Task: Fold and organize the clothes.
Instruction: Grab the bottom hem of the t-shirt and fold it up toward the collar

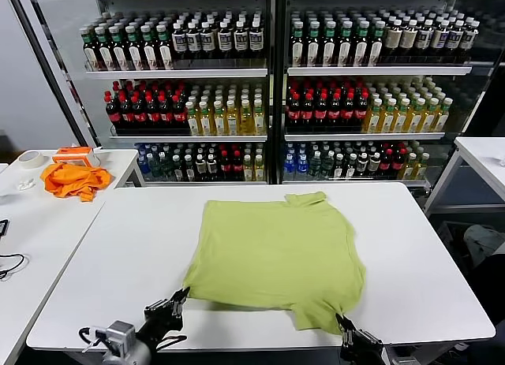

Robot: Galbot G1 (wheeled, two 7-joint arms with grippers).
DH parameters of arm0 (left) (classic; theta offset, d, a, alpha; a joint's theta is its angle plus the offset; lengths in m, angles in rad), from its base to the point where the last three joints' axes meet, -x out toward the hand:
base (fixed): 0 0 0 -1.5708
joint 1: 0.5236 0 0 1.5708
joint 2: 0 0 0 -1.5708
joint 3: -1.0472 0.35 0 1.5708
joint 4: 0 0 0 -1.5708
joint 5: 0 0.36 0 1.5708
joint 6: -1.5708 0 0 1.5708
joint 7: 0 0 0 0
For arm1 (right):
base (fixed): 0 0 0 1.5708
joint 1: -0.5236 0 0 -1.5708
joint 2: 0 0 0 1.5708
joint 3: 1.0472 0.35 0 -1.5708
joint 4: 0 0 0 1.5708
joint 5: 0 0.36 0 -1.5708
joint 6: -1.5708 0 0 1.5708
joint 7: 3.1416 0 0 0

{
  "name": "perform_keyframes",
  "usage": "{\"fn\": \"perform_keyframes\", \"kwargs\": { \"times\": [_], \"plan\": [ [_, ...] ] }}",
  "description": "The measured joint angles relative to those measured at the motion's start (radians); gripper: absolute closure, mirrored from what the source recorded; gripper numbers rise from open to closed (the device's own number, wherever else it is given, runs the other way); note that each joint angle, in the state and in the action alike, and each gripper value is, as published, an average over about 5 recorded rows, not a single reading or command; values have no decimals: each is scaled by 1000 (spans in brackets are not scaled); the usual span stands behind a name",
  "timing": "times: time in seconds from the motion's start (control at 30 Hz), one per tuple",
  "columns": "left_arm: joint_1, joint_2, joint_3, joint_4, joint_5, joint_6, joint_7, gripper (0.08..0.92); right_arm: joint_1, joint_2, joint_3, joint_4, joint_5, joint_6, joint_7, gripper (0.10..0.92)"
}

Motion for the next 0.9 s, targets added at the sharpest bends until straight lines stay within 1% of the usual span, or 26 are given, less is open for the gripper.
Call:
{"fn": "perform_keyframes", "kwargs": {
  "times": [0.17,0.3,0.57,0.9],
  "plan": [
    [51,30,-33,-45,-31,-1,2,918,32,-15,-3,14,6,-22,20,919],
    [29,46,-38,-49,-63,-3,10,918,111,-22,-26,-5,26,-50,42,919],
    [-132,73,-6,29,-123,23,30,918,312,-11,-86,-91,72,-110,81,919],
    [-322,73,70,170,-142,48,51,918,493,3,-128,-203,96,-163,103,919]
  ]
}}
